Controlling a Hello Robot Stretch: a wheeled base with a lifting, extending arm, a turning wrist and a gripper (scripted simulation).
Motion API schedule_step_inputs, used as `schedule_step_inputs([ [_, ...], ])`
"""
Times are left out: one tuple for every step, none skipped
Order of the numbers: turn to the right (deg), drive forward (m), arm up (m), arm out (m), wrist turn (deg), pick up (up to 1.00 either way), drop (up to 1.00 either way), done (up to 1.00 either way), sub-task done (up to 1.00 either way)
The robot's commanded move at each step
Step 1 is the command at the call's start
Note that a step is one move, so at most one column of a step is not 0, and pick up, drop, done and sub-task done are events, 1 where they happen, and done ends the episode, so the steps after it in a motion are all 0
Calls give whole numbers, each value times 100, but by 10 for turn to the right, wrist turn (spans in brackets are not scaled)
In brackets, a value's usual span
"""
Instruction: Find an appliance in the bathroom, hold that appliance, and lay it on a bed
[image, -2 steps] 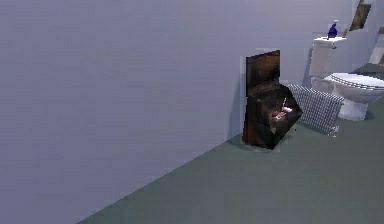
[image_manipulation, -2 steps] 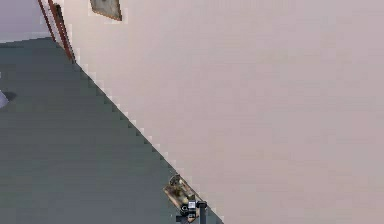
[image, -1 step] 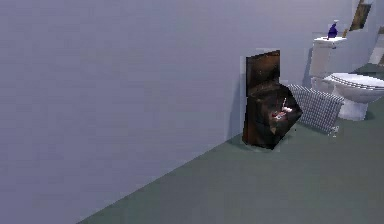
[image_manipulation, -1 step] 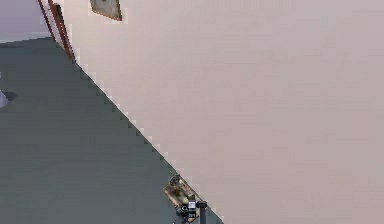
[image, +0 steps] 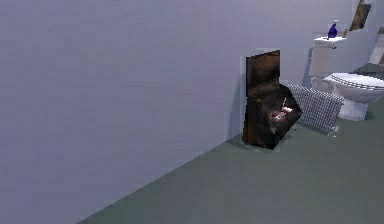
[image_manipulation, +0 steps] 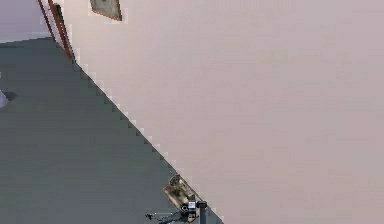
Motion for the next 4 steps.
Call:
schedule_step_inputs([
  [0, 0, 0, 0, 450, 0, 0, 0, 0],
  [0, 0, 0, 0, 450, 0, 0, 0, 0],
  [0, 0, 0, 0, 30, 0, 0, 0, 0],
  [0, 0, -30, 0, 0, 0, 0, 0, 0],
])
